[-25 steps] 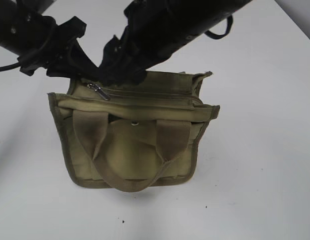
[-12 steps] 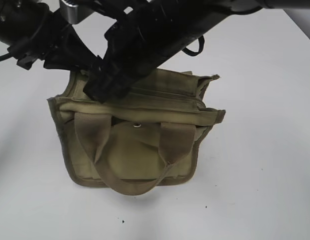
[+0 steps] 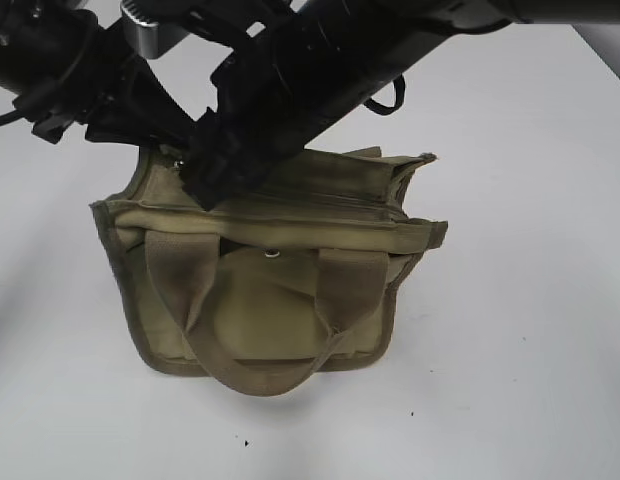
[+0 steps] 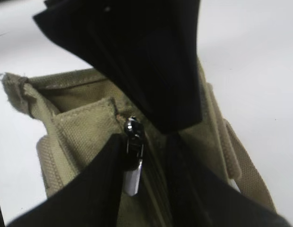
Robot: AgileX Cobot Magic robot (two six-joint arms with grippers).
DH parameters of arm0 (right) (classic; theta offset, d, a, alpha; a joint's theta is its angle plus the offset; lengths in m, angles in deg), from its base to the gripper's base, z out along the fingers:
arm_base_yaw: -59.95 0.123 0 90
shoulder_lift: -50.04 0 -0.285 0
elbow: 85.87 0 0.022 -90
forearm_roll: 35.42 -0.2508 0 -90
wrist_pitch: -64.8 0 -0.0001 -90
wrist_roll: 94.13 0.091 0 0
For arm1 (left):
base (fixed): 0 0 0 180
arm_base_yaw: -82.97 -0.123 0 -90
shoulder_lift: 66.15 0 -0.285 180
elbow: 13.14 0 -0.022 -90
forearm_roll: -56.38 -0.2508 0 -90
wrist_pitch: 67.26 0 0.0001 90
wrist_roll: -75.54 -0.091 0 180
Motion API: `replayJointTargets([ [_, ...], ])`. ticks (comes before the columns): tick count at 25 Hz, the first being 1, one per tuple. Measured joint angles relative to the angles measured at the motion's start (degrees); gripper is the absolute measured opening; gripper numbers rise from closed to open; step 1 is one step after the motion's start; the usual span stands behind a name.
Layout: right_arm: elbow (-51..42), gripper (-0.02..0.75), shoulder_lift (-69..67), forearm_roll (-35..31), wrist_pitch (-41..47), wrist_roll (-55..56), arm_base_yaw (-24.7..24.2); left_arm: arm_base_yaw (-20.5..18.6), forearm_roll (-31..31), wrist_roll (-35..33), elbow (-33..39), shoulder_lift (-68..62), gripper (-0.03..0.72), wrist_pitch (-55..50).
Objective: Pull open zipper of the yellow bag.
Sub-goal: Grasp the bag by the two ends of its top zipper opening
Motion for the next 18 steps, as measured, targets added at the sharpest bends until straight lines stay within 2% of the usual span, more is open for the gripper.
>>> replayJointTargets([
  [2,0.0,0.203,0.0,0.0,1.0,0.0,0.0,0.0,0.1,0.0,0.0,0.0,0.008,0.0],
  [6,0.3,0.031,-0.2,0.2,3.8,-0.1,0.0,0.0,0.3,-0.1,0.1,0.0,0.008,-0.6],
  [7,0.3,0.009,-0.2,0.1,4.8,-0.1,0.0,0.0,0.6,-0.1,0.1,0.0,0.008,-0.4],
  [18,0.4,0.002,1.6,3.5,10.0,0.9,-1.5,0.2,1.6,-0.1,0.1,0.0,0.008,-1.1],
])
